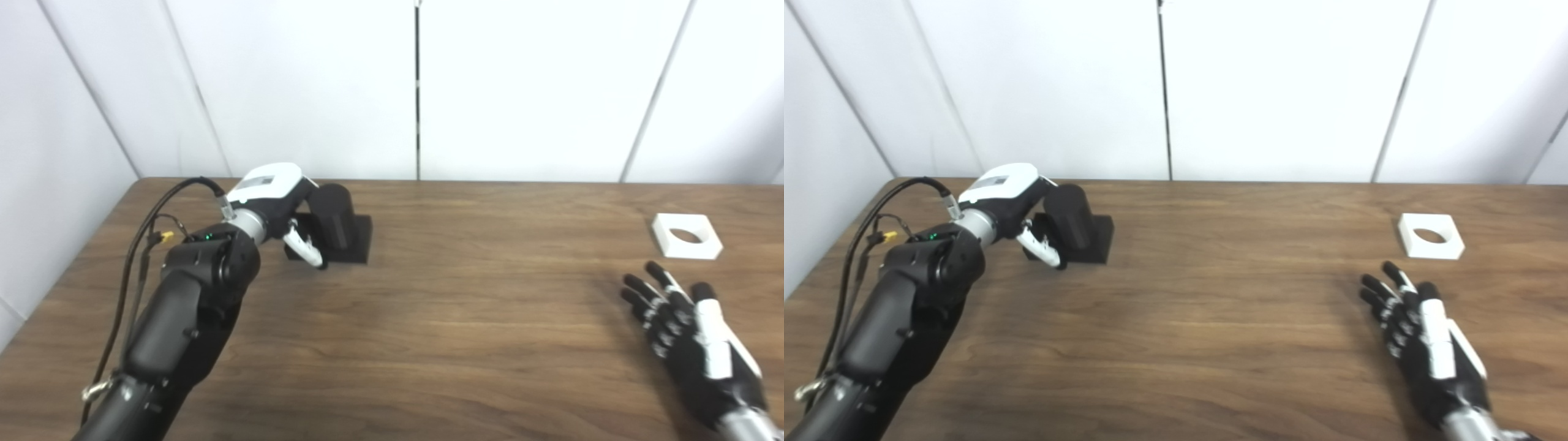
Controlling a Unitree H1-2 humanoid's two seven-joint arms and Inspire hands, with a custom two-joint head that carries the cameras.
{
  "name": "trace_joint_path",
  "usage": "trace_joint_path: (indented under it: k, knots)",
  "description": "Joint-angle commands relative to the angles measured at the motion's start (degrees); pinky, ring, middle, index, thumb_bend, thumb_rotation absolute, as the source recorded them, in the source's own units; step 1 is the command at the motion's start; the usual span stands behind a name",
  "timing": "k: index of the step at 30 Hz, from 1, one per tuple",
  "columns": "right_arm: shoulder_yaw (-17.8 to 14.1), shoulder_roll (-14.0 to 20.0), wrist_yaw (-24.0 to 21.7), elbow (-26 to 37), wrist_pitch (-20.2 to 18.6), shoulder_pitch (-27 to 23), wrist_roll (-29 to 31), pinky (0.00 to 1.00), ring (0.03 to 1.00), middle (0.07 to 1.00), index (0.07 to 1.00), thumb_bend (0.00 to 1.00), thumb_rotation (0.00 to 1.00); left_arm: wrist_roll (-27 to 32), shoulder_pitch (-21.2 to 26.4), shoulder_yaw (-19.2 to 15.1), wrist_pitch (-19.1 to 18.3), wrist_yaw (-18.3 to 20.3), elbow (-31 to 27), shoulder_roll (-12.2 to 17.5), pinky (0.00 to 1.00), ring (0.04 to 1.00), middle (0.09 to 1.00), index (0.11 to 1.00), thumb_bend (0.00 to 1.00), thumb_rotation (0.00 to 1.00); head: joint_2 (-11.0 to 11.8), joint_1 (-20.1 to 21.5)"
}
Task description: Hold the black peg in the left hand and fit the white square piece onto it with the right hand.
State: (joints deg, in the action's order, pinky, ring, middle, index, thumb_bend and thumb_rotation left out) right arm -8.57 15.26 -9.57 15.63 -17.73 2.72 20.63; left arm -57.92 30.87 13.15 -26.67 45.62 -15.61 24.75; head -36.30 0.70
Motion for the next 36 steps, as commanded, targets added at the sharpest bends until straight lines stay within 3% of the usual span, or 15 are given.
trace_joint_path:
  k: [1, 9, 12, 16, 25, 31, 36]
  knots:
    - [1.9, -1.6, 0.1, 1.4, -1.3, -1.6, -0.6, 1.0, 0.939, 0.927, 0.986, 0.55, 1.0, -3.2, 2.3, -0.5, -0.2, 1.8, -3.7, -0.4, 0.86, 0.849, 0.772, 0.485, 0.52, 0.05, -0.1, 1.0]
    - [3.9, -4.7, 3.0, 2.5, -2.6, -2.7, -3.1, 1.0, 0.956, 0.929, 0.989, 0.55, 1.0, -13.1, -4.3, -1.3, -0.2, 10.4, -9.7, -10.2, 0.91, 0.879, 0.782, 0.485, 0.52, 0.05, -1.0, 4.2]
    - [4.2, -5.5, 3.5, 2.9, -2.9, -2.9, -3.6, 1.0, 0.95, 0.92, 0.979, 0.56, 1.0, -13.5, -7.6, -2.5, -0.2, 12.2, -10.8, -13.8, 0.88, 0.87, 0.792, 0.485, 0.52, 0.05, -1.5, 5.0]
    - [4.6, -5.9, 3.4, 2.6, -2.3, -2.8, -3.9, 1.0, 0.951, 0.917, 0.98, 0.58, 1.0, -15.3, -11.3, -1.8, -0.1, 10.8, -11.5, -16.9, 0.73, 0.799, 0.761, 0.485, 0.52, 0.05, -2.0, 5.2]
    - [4.3, -6.5, 3.7, 3.0, -2.0, -2.2, -3.9, 1.0, 0.95, 0.916, 0.981, 0.58, 1.0, -22.4, -17.1, 0.9, 0.7, 4.8, -9.6, -25.3, 0.79, 0.845, 0.811, 0.483, 0.52, 0.05, -2.9, 4.2]
    - [3.9, -6.4, 3.7, 3.3, -1.9, -1.8, -3.6, 1.0, 0.944, 0.91, 0.976, 0.58, 1.0, -25.3, -18.3, 2.3, 1.6, 3.8, -7.7, -27.3, 0.84, 0.888, 0.837, 0.484, 0.52, 0.05, -3.4, 4.0]
    - [3.7, -6.4, 4.0, 3.9, -2.3, -1.6, -3.6, 1.0, 0.941, 0.909, 0.972, 0.59, 1.0, -25.4, -19.6, 3.1, 2.8, 3.7, -8.0, -27.3, 0.89, 0.904, 0.832, 0.484, 0.52, 0.05, -3.9, 4.1]
